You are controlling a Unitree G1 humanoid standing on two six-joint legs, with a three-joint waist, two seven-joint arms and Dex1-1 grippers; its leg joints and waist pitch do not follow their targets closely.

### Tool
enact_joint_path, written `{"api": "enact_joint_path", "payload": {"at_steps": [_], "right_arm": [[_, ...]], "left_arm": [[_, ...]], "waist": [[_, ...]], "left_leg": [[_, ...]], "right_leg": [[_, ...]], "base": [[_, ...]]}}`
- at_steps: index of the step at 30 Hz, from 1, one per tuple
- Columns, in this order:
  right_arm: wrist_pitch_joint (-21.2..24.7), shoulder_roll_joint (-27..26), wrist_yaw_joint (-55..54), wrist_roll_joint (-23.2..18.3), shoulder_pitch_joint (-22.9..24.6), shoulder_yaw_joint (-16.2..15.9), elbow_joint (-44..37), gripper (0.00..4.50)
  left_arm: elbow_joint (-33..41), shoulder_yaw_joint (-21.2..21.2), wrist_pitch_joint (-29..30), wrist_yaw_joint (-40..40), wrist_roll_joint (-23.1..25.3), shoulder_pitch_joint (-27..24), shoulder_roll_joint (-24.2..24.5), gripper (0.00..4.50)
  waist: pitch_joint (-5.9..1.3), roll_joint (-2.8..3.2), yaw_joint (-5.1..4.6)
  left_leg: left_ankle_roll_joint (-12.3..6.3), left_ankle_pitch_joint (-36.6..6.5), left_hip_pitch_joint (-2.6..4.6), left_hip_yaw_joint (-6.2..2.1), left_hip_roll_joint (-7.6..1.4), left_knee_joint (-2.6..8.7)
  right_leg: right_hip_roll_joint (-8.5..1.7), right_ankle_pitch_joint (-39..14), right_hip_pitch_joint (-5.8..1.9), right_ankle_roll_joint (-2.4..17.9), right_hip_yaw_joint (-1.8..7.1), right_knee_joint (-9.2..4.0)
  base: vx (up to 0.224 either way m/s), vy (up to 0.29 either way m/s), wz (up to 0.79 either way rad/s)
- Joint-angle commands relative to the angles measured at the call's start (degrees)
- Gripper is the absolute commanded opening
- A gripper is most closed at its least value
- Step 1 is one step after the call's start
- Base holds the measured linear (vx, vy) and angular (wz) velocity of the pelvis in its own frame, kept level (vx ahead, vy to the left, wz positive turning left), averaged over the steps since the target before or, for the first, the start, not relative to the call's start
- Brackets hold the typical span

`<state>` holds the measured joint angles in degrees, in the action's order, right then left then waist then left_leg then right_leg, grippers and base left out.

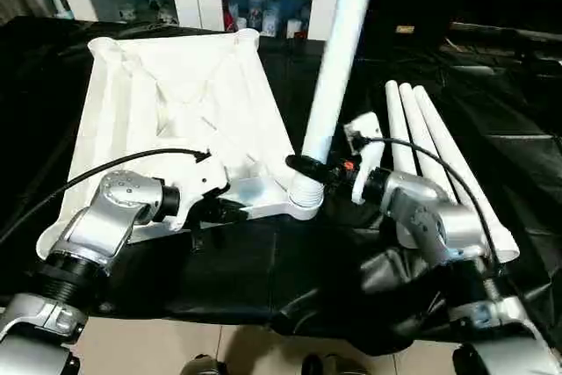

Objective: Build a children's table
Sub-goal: Insert table leg to table base

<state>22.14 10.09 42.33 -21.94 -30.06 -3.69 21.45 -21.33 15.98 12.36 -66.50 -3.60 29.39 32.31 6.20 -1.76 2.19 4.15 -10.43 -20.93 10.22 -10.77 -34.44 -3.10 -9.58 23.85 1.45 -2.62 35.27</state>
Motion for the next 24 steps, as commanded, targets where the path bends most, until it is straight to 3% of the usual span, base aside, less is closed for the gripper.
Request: {"api": "enact_joint_path", "payload": {"at_steps": [1,7,11,18,24], "right_arm": [[0.27,0.14,-1.36,1.61,2.23,-0.38,2.87,1.87],[-5.26,-1.55,-3.32,1.87,7.38,1.04,1.46,1.87],[-9.70,-2.01,-5.51,4.37,10.44,0.06,0.22,1.86],[-19.38,-2.75,-6.94,9.73,15.43,-2.77,-2.65,1.86],[-19.30,-1.66,-5.67,10.64,16.13,-5.13,-2.60,1.86]], "left_arm": [[0.30,-1.13,-0.96,0.08,-1.65,-0.78,-1.14,0.00],[0.38,-1.72,-1.14,0.80,-1.70,-1.03,-1.27,0.00],[0.10,-1.96,-2.07,1.91,-1.29,-1.06,-1.79,0.00],[-0.34,-2.21,-2.51,2.76,-1.35,-0.95,-2.56,0.00],[-0.34,-2.01,-2.58,2.39,-1.11,-1.03,-2.80,0.00]], "waist": [[-4.56,0.95,0.35],[-4.64,1.16,0.46],[-4.60,1.17,0.57],[-4.67,1.14,0.44],[-4.64,1.02,0.35]], "left_leg": [[-0.44,-10.15,0.58,-0.67,-2.01,4.21],[-0.63,-10.86,0.62,-0.68,-2.08,4.34],[-0.53,-12.19,0.68,-0.72,-2.08,4.46],[-0.62,-13.03,0.59,-0.76,-2.08,4.59],[-1.01,-13.19,0.53,-0.79,-2.03,4.65]], "right_leg": [[-4.51,-10.80,-3.43,13.64,2.83,-3.73],[-4.52,-12.93,-3.26,12.83,2.82,-4.04],[-4.63,-16.38,-3.09,11.56,2.83,-4.43],[-4.55,-17.58,-2.91,10.57,2.90,-4.60],[-4.47,-18.36,-2.94,10.31,2.90,-4.70]], "base": [[0.000,0.000,0.00],[0.000,0.000,0.00],[0.000,0.000,0.00],[0.000,0.000,0.00],[0.000,0.000,0.00]]}}
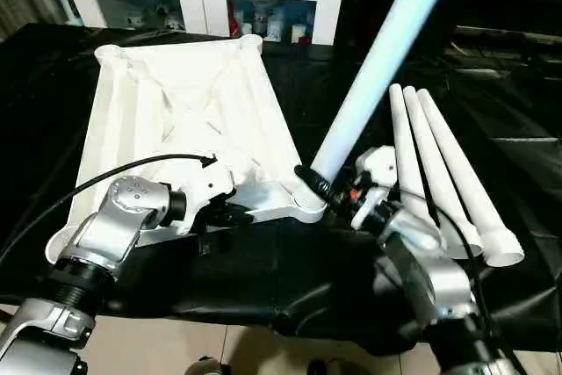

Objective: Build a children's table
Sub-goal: Insert table leg to table base

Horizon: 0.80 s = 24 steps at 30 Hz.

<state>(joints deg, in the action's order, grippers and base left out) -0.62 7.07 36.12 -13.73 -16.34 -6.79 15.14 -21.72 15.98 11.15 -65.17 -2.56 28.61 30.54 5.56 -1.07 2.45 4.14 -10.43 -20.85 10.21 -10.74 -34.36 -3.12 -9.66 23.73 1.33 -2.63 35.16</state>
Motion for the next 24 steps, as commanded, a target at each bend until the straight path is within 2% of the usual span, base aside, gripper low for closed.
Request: {"api": "enact_joint_path", "payload": {"at_steps": [1,3,4,5,6,7,9,12,14,15,17,19,20,24], "right_arm": [[3.84,1.56,0.82,2.58,2.24,-2.31,3.77,1.86],[7.33,3.12,3.52,2.86,0.69,-4.09,4.41,1.86],[7.35,3.13,3.53,2.86,0.68,-4.11,4.41,1.86],[9.98,3.50,4.93,2.25,-0.41,-4.13,5.19,1.86],[10.17,3.53,5.09,2.19,-0.58,-4.09,5.32,1.86],[10.56,3.64,5.55,2.02,-1.18,-3.90,5.77,1.86],[11.99,4.03,6.44,1.59,-2.58,-3.63,6.68,1.86],[14.24,5.73,9.33,1.04,-7.11,-3.33,10.02,1.86],[14.91,6.81,11.69,0.94,-9.04,-3.79,11.55,1.86],[14.86,6.96,12.07,0.97,-9.22,-3.90,11.69,1.86],[14.95,8.66,16.93,1.07,-10.99,-5.09,12.84,1.86],[14.93,8.70,17.06,1.08,-11.03,-5.11,12.87,1.86],[14.66,9.68,20.21,1.18,-12.01,-5.71,13.60,1.86],[14.35,11.70,27.68,0.84,-13.85,-7.13,14.83,1.86]], "left_arm": [[0.09,-1.98,-1.37,0.91,-2.12,-0.30,-1.00,0.00],[0.33,-1.67,-1.63,0.31,-1.90,-0.42,-0.82,0.00],[0.33,-1.66,-1.63,0.31,-1.90,-0.42,-0.82,0.00],[0.29,-1.53,-1.67,0.15,-1.74,-0.40,-0.92,0.00],[0.28,-1.47,-1.70,0.11,-1.69,-0.39,-0.92,0.00],[0.25,-1.23,-1.85,-0.09,-1.52,-0.37,-0.90,0.00],[0.18,-0.82,-2.16,-0.45,-1.24,-0.38,-0.81,0.00],[0.36,-0.10,-2.13,-1.41,-0.97,-0.31,-0.63,0.00],[0.97,0.11,-1.47,-2.35,-1.37,-0.31,-0.47,0.00],[1.08,0.14,-1.42,-2.56,-1.47,-0.33,-0.43,0.00],[2.47,0.57,-0.55,-4.86,-2.47,-0.61,0.02,0.00],[2.51,0.58,-0.54,-4.92,-2.49,-0.62,0.03,0.00],[3.43,1.05,-0.15,-6.38,-2.91,-0.80,0.38,0.00],[3.89,1.65,-0.36,-7.32,-2.61,-0.51,0.57,0.00]], "waist": [[-4.00,0.33,0.05],[-4.07,0.11,-0.03],[-4.02,0.20,-0.07],[-4.07,0.00,-0.19],[-3.97,0.11,-0.20],[-4.03,-0.17,-0.29],[-4.02,-0.16,-0.29],[-3.61,-0.51,-0.60],[-3.63,-0.58,-0.58],[-3.70,-0.57,-0.55],[-3.95,-0.71,-0.46],[-4.04,-0.65,-0.39],[-4.20,-0.70,-0.34],[-4.16,-0.82,-0.22]], "left_leg": [[-1.06,-13.33,0.46,-0.79,-2.05,4.55],[-1.28,-12.93,0.41,-0.82,-2.07,4.55],[-1.31,-13.07,0.47,-0.81,-2.08,4.57],[-1.42,-13.03,0.46,-0.74,-2.06,4.50],[-1.45,-13.33,0.40,-0.77,-2.08,4.56],[-1.44,-13.49,0.44,-0.74,-2.07,4.54],[-1.39,-13.52,0.45,-0.82,-2.09,4.54],[-0.98,-16.35,0.72,-0.94,-2.07,4.73],[-0.82,-17.08,1.04,-1.01,-2.09,4.62],[-0.80,-16.96,1.02,-1.04,-2.10,4.64],[-1.02,-15.45,0.92,-1.02,-2.27,4.65],[-1.41,-14.23,0.83,-0.87,-2.29,4.60],[-1.81,-12.90,0.74,-0.82,-2.27,4.54],[-2.73,-12.06,0.76,-0.61,-2.29,4.40]], "right_leg": [[-4.48,-18.76,-2.83,10.32,2.92,-4.62],[-4.42,-18.54,-2.95,10.37,2.90,-4.49],[-4.37,-18.66,-2.86,10.44,2.88,-4.55],[-4.33,-18.33,-2.89,10.49,2.91,-4.55],[-4.42,-18.79,-2.84,10.52,2.92,-4.63],[-4.39,-19.18,-2.84,10.36,2.89,-4.66],[-4.51,-19.92,-2.80,10.21,2.90,-4.70],[-4.52,-24.44,-2.61,9.45,2.80,-5.16],[-4.77,-27.80,-2.38,8.50,2.88,-5.56],[-4.77,-27.81,-2.46,8.44,2.87,-5.54],[-4.69,-24.62,-2.64,8.99,2.88,-5.13],[-4.59,-21.69,-2.68,9.76,2.96,-4.94],[-4.57,-18.21,-2.86,11.00,2.90,-4.54],[-4.54,-16.14,-2.90,12.30,2.86,-4.45]], "base": [[0.000,0.000,0.00],[0.000,0.000,0.00],[0.000,0.000,0.00],[0.000,0.000,0.00],[0.000,0.000,0.00],[0.000,0.000,0.00],[0.000,0.000,0.00],[0.000,0.000,0.00],[0.000,0.000,0.00],[0.000,0.000,0.00],[0.000,0.000,0.00],[0.000,0.000,0.00],[0.000,0.000,0.00],[0.000,0.000,0.00]]}}
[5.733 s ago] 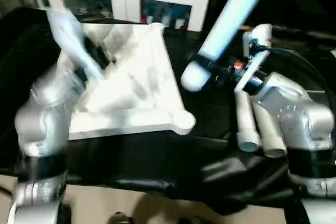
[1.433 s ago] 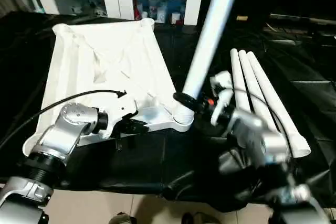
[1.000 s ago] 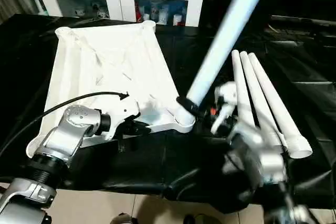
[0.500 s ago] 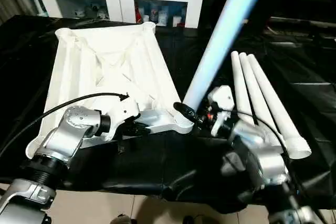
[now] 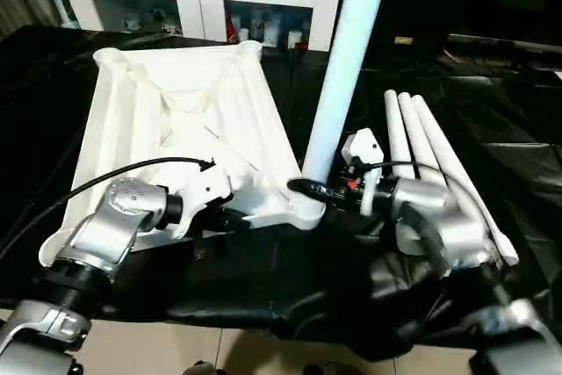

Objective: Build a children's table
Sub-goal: Insert table leg to table base

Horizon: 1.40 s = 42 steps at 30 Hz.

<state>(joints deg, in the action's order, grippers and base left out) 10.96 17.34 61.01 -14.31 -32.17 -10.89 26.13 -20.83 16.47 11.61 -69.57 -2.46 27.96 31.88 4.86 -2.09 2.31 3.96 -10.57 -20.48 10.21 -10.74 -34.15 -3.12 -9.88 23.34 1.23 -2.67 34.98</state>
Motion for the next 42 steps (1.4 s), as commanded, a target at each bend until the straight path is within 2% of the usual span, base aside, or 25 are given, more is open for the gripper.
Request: {"api": "enact_joint_path", "payload": {"at_steps": [1,5,8,12,16,20,22,23,24,26,28,32,37,39,42], "right_arm": [[2.83,1.62,3.59,1.32,1.82,-3.18,3.91,1.86],[2.37,2.62,7.64,1.34,1.48,-4.50,4.75,1.86],[-0.47,3.36,10.32,3.44,1.35,-6.23,6.70,1.86],[-2.74,2.97,10.22,4.49,1.01,-6.32,8.35,1.86],[-4.31,2.37,9.69,4.04,1.23,-5.30,8.72,1.86],[-7.39,1.28,7.67,2.32,3.54,-2.48,8.01,1.86],[-7.76,0.93,6.60,1.71,4.39,-1.53,7.89,1.86],[-8.18,0.79,6.03,1.54,4.70,-1.27,7.99,1.86],[-8.39,0.58,5.53,1.13,5.47,-0.91,7.94,1.86],[-8.84,0.48,5.18,0.99,6.18,-0.73,7.79,1.86],[-8.83,0.51,4.67,0.76,7.23,-0.40,7.22,1.86],[-8.54,-0.07,3.25,-0.13,7.84,1.72,7.28,1.86],[-9.01,0.42,3.33,-0.17,9.07,2.15,6.47,1.86],[-9.31,0.71,3.57,0.48,9.49,1.41,6.41,1.86],[-9.65,1.00,4.17,1.40,9.70,0.13,6.56,1.86]], "left_arm": [[2.96,1.16,-0.84,-3.04,-2.68,0.25,-0.78,0.00],[3.14,1.46,-1.08,-4.78,-2.79,0.55,-0.42,0.00],[3.29,1.99,-1.48,-6.52,-2.57,0.83,0.13,0.00],[2.31,2.36,-2.24,-5.93,-1.17,1.37,0.49,0.00],[1.74,1.77,-2.35,-4.81,-0.85,1.52,0.05,0.00],[1.27,0.62,-2.68,-3.14,-0.55,1.09,-0.24,0.00],[1.42,0.31,-2.68,-2.82,-0.74,0.89,-0.31,0.00],[1.54,0.24,-2.68,-2.78,-0.91,0.78,-0.25,0.00],[1.61,0.15,-2.70,-2.69,-1.06,0.67,-0.15,0.00],[1.64,0.06,-2.68,-2.62,-1.13,0.59,-0.06,0.00],[1.54,0.00,-2.84,-2.54,-1.08,0.52,0.04,0.00],[1.22,-0.21,-3.01,-2.38,-0.98,0.67,0.03,0.00],[0.98,-0.22,-3.08,-2.18,-1.03,0.91,-0.02,0.00],[0.86,-0.11,-3.15,-2.31,-0.98,0.96,0.05,0.00],[0.69,0.19,-3.30,-2.68,-0.79,1.05,0.22,0.00]], "waist": [[-3.44,0.24,0.02],[-3.10,0.14,0.31],[-2.79,0.16,0.48],[-2.57,0.21,0.48],[-2.44,0.12,0.46],[-2.28,0.17,0.50],[-2.19,0.20,0.52],[-2.07,0.47,0.52],[-2.01,0.30,0.42],[-1.92,0.45,0.41],[-1.87,0.33,0.39],[-1.77,0.44,0.28],[-1.96,0.60,0.34],[-2.04,0.55,0.36],[-2.09,0.53,0.36]], "left_leg": [[-2.57,-11.88,0.47,-0.62,-2.35,4.21],[-2.42,-12.86,0.49,-0.64,-2.42,4.40],[-2.04,-14.49,0.58,-0.75,-2.54,4.59],[-1.50,-15.99,0.67,-0.86,-2.55,4.78],[-1.24,-17.00,0.73,-0.94,-2.58,4.91],[-0.97,-18.59,0.83,-1.04,-2.65,5.09],[-0.85,-19.27,0.91,-1.07,-2.66,5.17],[-0.70,-19.85,0.90,-1.16,-2.65,5.25],[-0.63,-20.59,0.93,-1.21,-2.63,5.32],[-0.42,-21.63,1.06,-1.28,-2.66,5.39],[-0.43,-21.96,0.95,-1.37,-2.65,5.51],[-0.52,-22.86,1.00,-1.48,-2.64,5.63],[-0.66,-21.74,1.09,-1.38,-2.79,5.93],[-0.89,-20.75,0.91,-1.30,-2.79,6.03],[-0.92,-20.78,0.95,-1.25,-2.77,6.02]], "right_leg": [[-4.56,-15.96,-2.46,12.44,2.91,-4.27],[-4.59,-17.88,-2.38,12.18,2.85,-4.46],[-4.72,-20.81,-2.13,11.42,2.89,-4.76],[-4.71,-22.33,-1.98,11.01,2.91,-4.95],[-4.73,-23.42,-1.86,10.74,2.94,-5.08],[-4.78,-25.09,-1.65,10.24,3.00,-5.32],[-4.82,-26.09,-1.52,9.97,3.03,-5.49],[-4.84,-26.90,-1.45,9.76,3.02,-5.55],[-4.79,-28.04,-1.42,9.40,2.95,-5.70],[-4.86,-29.53,-1.23,8.82,3.00,-5.94],[-4.87,-30.41,-1.28,8.30,2.99,-6.04],[-4.98,-32.61,-1.05,7.68,3.00,-6.41],[-4.94,-30.48,-1.16,8.18,2.97,-6.50],[-4.96,-28.65,-1.34,8.79,3.03,-6.43],[-4.99,-28.67,-1.37,9.06,3.04,-6.43]], "base": [[0.000,0.000,0.00],[0.000,0.000,0.00],[0.000,0.000,0.00],[0.000,0.000,0.00],[0.000,0.000,0.00],[0.000,0.000,0.00],[0.000,0.000,0.00],[0.000,0.000,0.00],[0.000,0.000,0.00],[0.000,0.000,0.00],[0.000,0.000,0.00],[0.000,0.000,0.00],[0.000,0.000,0.00],[0.000,0.000,0.00],[0.000,0.000,0.00]]}}
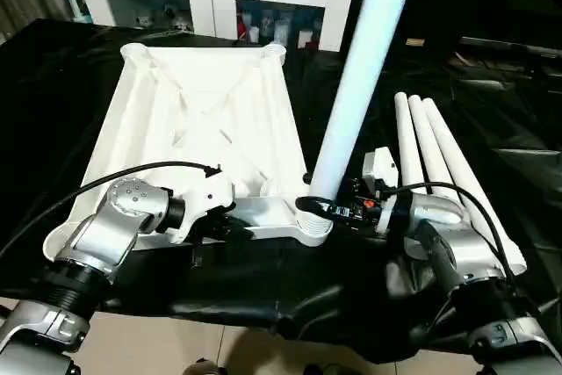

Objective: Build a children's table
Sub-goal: Insert table leg to table base

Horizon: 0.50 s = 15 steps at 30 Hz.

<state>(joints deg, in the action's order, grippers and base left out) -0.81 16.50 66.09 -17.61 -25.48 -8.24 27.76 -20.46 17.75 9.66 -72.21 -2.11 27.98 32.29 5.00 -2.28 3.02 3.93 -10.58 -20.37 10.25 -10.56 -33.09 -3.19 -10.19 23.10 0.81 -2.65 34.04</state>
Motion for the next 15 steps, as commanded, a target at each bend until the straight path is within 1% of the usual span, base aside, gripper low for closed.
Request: {"api": "enact_joint_path", "payload": {"at_steps": [1,2,3,4,5,6,8,11,12,14,15], "right_arm": [[2.25,2.01,-0.37,5.17,2.96,-3.23,5.01,1.86],[2.39,2.13,0.02,5.47,2.91,-3.69,5.04,1.86],[2.63,2.25,0.44,5.74,2.84,-4.09,5.05,1.86],[2.99,2.53,1.09,6.10,2.90,-4.69,4.96,1.86],[3.10,2.88,1.51,6.77,3.12,-5.39,5.09,1.86],[3.10,2.88,1.51,6.77,3.12,-5.39,5.09,1.86],[3.05,3.29,1.15,8.16,3.49,-6.28,5.83,1.86],[2.11,3.41,-0.67,9.88,3.93,-6.74,7.24,1.86],[2.11,3.41,-0.67,9.88,3.93,-6.74,7.24,1.86],[1.90,3.28,-1.02,9.81,4.04,-6.66,7.62,1.86],[1.90,3.27,-0.91,9.64,4.03,-6.61,7.63,1.86]], "left_arm": [[0.23,-0.94,-1.47,-0.21,-1.03,1.11,-0.14,0.00],[0.16,-0.85,-1.55,-0.31,-0.97,1.17,-0.11,0.00],[0.09,-0.79,-1.63,-0.38,-0.92,1.24,-0.11,0.00],[0.08,-0.75,-1.65,-0.41,-0.90,1.33,-0.14,0.00],[0.10,-0.73,-1.67,-0.42,-0.89,1.39,-0.17,0.00],[0.10,-0.73,-1.67,-0.42,-0.89,1.39,-0.17,0.00],[0.22,-0.82,-1.59,-0.37,-0.97,1.40,-0.19,0.00],[0.48,-0.92,-1.49,-0.35,-0.99,1.09,-0.01,0.00],[0.48,-0.92,-1.49,-0.35,-0.99,1.09,-0.01,0.00],[0.65,-0.88,-1.51,-0.60,-0.97,0.84,0.23,0.00],[0.66,-0.82,-1.45,-0.76,-0.95,0.82,0.31,0.00]], "waist": [[-2.16,0.72,-0.35],[-2.18,0.59,-0.32],[-2.08,0.61,-0.33],[-2.12,0.48,-0.33],[-2.09,0.55,-0.31],[-2.09,0.47,-0.33],[-2.03,0.47,-0.34],[-1.96,0.56,-0.39],[-1.89,0.52,-0.45],[-1.85,0.64,-0.51],[-1.86,0.55,-0.55]], "left_leg": [[-0.89,-20.86,0.83,-1.29,-2.94,4.99],[-0.94,-20.71,0.77,-1.30,-2.89,4.97],[-0.94,-20.85,0.77,-1.33,-2.89,4.99],[-1.01,-20.93,0.86,-1.34,-2.91,4.97],[-1.01,-20.91,0.81,-1.40,-2.93,5.02],[-0.99,-20.93,0.81,-1.41,-2.96,5.02],[-0.93,-21.37,0.83,-1.49,-2.98,5.09],[-0.59,-22.79,0.99,-1.58,-2.96,5.17],[-0.50,-23.34,1.04,-1.68,-2.95,5.22],[-0.33,-24.41,1.15,-1.75,-2.93,5.21],[-0.32,-24.67,1.15,-1.83,-2.91,5.23]], "right_leg": [[-4.93,-28.77,-1.12,9.42,3.03,-5.54],[-5.01,-29.48,-1.20,9.19,3.04,-5.59],[-5.05,-30.23,-1.15,9.01,3.04,-5.67],[-5.10,-31.29,-1.09,8.64,3.08,-5.81],[-5.15,-31.96,-1.11,8.38,3.09,-5.84],[-5.14,-32.18,-1.08,8.27,3.08,-5.87],[-5.16,-33.20,-1.00,7.86,3.06,-5.94],[-5.16,-34.98,-0.80,7.27,3.02,-6.18],[-5.21,-35.94,-0.77,6.96,2.98,-6.26],[-5.22,-37.32,-0.61,6.52,2.97,-6.50],[-5.27,-38.04,-0.64,6.21,2.94,-6.57]], "base": [[0.000,0.000,0.00],[0.000,0.000,0.00],[0.000,0.000,0.00],[0.000,0.000,0.00],[0.000,0.000,0.00],[0.000,0.000,0.00],[0.000,0.000,0.00],[0.000,0.000,0.00],[0.000,0.000,0.00],[0.000,0.000,0.00],[0.000,0.000,0.00]]}}
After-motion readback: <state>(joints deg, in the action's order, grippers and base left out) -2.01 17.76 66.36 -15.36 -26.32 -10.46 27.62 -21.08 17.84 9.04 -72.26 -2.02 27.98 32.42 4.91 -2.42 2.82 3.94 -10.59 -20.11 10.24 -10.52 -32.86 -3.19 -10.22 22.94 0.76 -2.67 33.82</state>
